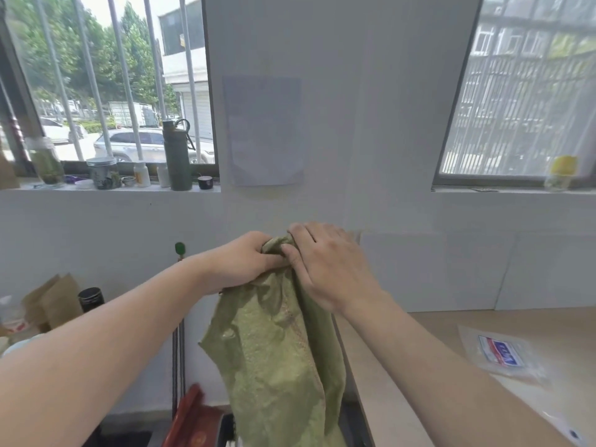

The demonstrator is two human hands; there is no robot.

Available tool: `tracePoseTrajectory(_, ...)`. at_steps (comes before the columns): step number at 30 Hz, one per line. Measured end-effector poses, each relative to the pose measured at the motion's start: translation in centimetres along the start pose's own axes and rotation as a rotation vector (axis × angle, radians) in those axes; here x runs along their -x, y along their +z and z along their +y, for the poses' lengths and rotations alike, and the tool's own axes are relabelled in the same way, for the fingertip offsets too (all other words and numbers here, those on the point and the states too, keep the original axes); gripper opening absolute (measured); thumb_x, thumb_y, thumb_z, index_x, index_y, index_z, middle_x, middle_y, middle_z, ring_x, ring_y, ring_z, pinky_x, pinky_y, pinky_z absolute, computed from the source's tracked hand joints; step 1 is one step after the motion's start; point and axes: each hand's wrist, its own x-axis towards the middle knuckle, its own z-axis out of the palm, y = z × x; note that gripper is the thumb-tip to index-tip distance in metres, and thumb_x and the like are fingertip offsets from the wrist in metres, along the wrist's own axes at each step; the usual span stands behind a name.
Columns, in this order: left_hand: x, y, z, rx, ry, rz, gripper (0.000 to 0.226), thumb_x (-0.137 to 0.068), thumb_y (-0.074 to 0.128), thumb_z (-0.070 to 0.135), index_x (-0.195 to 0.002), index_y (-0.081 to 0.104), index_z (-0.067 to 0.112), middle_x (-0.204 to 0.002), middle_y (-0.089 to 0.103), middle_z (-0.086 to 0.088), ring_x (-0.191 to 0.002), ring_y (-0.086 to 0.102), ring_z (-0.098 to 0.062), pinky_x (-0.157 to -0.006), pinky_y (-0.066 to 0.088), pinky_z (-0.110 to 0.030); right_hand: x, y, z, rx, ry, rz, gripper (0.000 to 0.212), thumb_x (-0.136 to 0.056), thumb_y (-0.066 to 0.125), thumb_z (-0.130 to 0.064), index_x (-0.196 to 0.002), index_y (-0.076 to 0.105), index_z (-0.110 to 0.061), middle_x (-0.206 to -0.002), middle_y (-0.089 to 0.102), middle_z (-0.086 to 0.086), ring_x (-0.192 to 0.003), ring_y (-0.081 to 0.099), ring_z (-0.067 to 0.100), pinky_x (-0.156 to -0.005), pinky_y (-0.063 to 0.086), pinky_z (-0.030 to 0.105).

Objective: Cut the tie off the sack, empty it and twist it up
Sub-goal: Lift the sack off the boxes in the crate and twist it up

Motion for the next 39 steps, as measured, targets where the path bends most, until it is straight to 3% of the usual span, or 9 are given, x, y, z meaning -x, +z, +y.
tracePoseTrajectory(4,0.3,-0.5,-0.2,0.108,0.027,-0.142,0.019,-0.101,0.067,0.016,-0.108,0.070,-0.002,-0.098,0.077,-0.017,-0.091,0.072,-0.024,-0.092,0.057,-0.047,0.0,0.2,0.1,-0.137,-0.027,0.093,0.032,-0.109,0.039,-0.036,-0.104,0.060,-0.012,-0.096,0.065,0.007,-0.089,0.059,0.034,-0.078,0.040,0.043)
tracePoseTrajectory(9,1.4,-0.9,0.1,-0.089,0.074,-0.186,0.039,-0.077,0.092,0.024,-0.109,0.071,0.019,-0.102,0.079,-0.002,-0.094,0.076,-0.013,-0.081,0.061,-0.028,-0.1,1.0,0.3,-0.145,-0.089,0.076,0.040,-0.108,0.030,-0.046,-0.091,0.051,-0.017,-0.080,0.067,0.005,-0.074,0.063,0.037,-0.059,0.027,0.037)
tracePoseTrajectory(13,2.5,-0.8,0.2,-0.496,0.108,-0.033,0.068,-0.061,0.094,0.037,-0.111,0.049,0.032,-0.096,0.068,0.010,-0.087,0.067,-0.007,-0.073,0.056,-0.030,-0.5,2.2,-0.1,-0.166,-0.008,-0.067,0.053,-0.103,0.010,-0.059,-0.096,0.051,-0.025,-0.086,0.072,0.006,-0.083,0.066,0.038,-0.058,0.031,0.039)
tracePoseTrajectory(16,3.0,-0.5,-0.6,-0.725,0.190,0.071,0.080,-0.064,0.086,0.039,-0.124,0.034,0.031,-0.083,0.059,0.006,-0.073,0.061,-0.015,-0.058,0.048,-0.032,-1.2,2.3,-0.6,-0.367,0.108,-0.213,0.055,-0.107,0.018,-0.056,-0.084,0.057,-0.025,-0.087,0.071,0.002,-0.088,0.066,0.035,-0.069,0.047,0.043)
tracePoseTrajectory(19,3.5,0.3,-1.7,-0.875,0.311,0.275,0.065,-0.073,0.080,0.037,-0.106,0.025,0.030,-0.083,0.051,0.005,-0.069,0.057,-0.025,-0.055,0.042,-0.035,-1.9,2.2,-0.5,-0.659,0.282,-0.331,0.059,-0.108,0.032,-0.049,-0.064,0.057,-0.018,-0.063,0.061,-0.007,-0.070,0.062,0.021,-0.076,0.050,0.045)
tracePoseTrajectory(24,3.8,1.1,-3.4,-1.091,0.536,0.526,0.040,-0.073,0.083,0.031,-0.097,0.054,0.015,-0.067,0.055,-0.004,-0.055,0.057,-0.029,-0.050,0.031,-0.030,-3.1,1.5,-0.1,-0.932,0.504,-0.537,0.048,-0.099,0.050,-0.043,-0.058,0.060,-0.022,-0.062,0.064,-0.005,-0.062,0.058,0.016,-0.068,0.045,0.037)
tracePoseTrajectory(30,2.4,0.3,-3.5,-0.776,0.341,0.353,0.024,-0.085,0.043,0.049,-0.073,0.040,0.028,-0.062,0.052,0.011,-0.058,0.054,-0.016,-0.055,0.036,-0.034,-3.0,1.0,-0.2,-0.435,0.238,-0.384,0.047,-0.108,0.031,-0.045,-0.073,0.052,-0.022,-0.078,0.064,0.002,-0.085,0.062,0.032,-0.073,0.044,0.044)
tracePoseTrajectory(34,0.9,-0.5,-2.9,-0.474,0.198,0.309,0.033,-0.085,0.049,0.037,-0.057,0.043,0.021,-0.054,0.054,0.007,-0.054,0.051,-0.012,-0.054,0.037,-0.031,-1.9,1.1,0.0,-0.054,0.050,-0.091,0.042,-0.109,0.031,-0.043,-0.108,0.066,-0.019,-0.105,0.063,0.007,-0.095,0.060,0.030,-0.085,0.046,0.045)
tracePoseTrajectory(39,-0.7,-0.9,-1.1,-0.163,-0.008,0.242,0.037,-0.085,0.057,0.028,-0.054,0.037,0.021,-0.052,0.038,0.007,-0.049,0.035,-0.014,-0.050,0.032,-0.031,-1.2,1.7,-1.0,-0.033,0.077,0.044,0.056,-0.108,0.019,-0.045,-0.104,0.067,-0.016,-0.099,0.066,0.005,-0.089,0.062,0.030,-0.077,0.046,0.041)
